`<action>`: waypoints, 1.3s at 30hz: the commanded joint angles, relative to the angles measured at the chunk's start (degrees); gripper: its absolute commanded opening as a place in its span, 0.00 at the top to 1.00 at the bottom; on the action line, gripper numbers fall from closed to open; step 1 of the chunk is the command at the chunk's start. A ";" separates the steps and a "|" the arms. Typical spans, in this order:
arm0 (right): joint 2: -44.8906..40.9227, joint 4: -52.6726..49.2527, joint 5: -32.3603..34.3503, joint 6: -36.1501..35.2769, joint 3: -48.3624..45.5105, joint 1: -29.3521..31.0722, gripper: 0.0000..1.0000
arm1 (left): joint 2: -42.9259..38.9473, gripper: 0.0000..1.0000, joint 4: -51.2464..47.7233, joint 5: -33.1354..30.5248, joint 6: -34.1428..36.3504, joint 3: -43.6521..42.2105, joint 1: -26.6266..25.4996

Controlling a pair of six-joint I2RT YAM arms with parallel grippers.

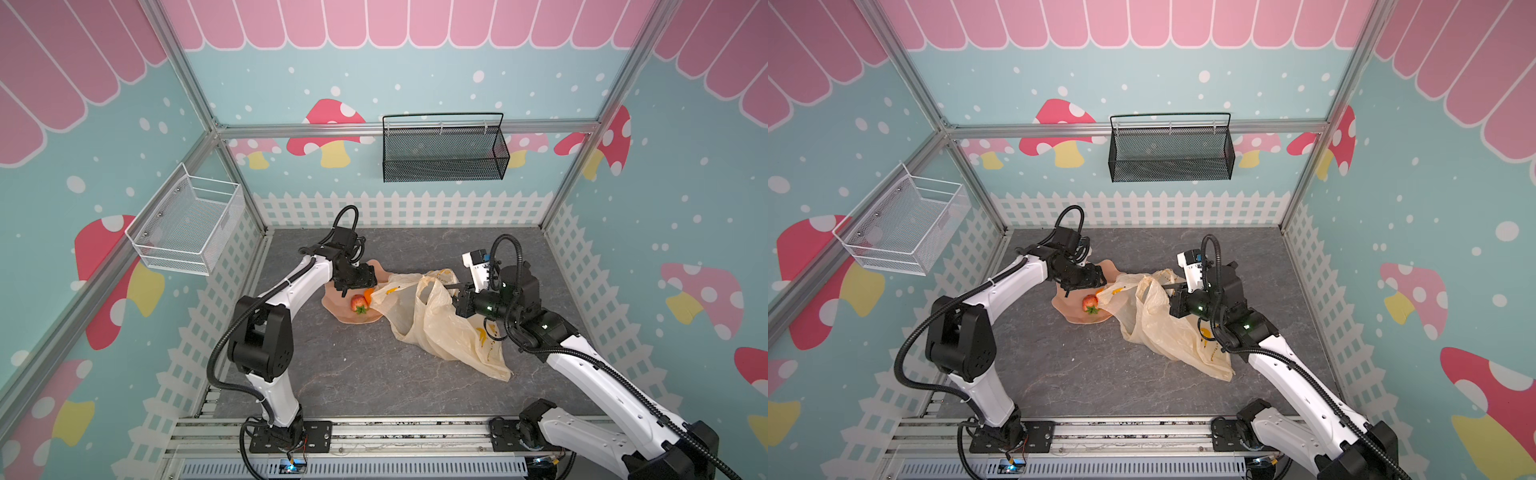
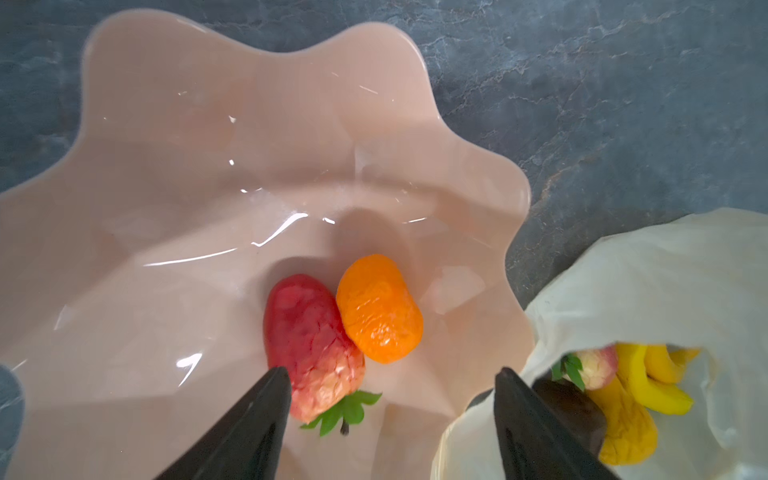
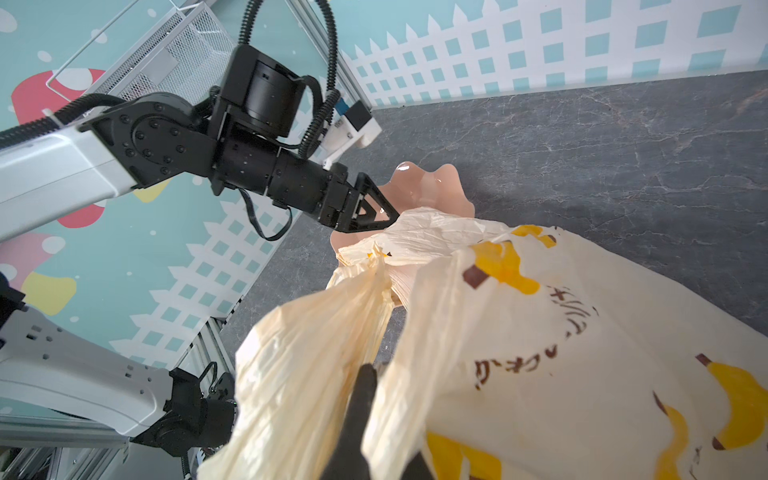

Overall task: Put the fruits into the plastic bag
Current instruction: 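Lower the left gripper onto the orange and close on it, then lift the orange with the left gripper up out of the bowl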

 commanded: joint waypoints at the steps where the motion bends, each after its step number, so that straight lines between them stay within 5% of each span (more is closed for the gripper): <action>1: -0.73 -0.26 0.32 -0.80 1.26 0.30 1.00 | 3.02 0.22 -2.94 -2.90 -2.36 2.91 -1.30; 22: -0.23 -0.65 0.58 -1.34 1.46 0.28 1.00 | 11.06 0.28 -5.00 -7.14 -2.36 5.27 -4.00; 39: 0.03 -0.69 0.88 -1.24 1.89 0.26 1.00 | 9.01 0.62 -6.11 -7.30 -0.47 7.15 -3.08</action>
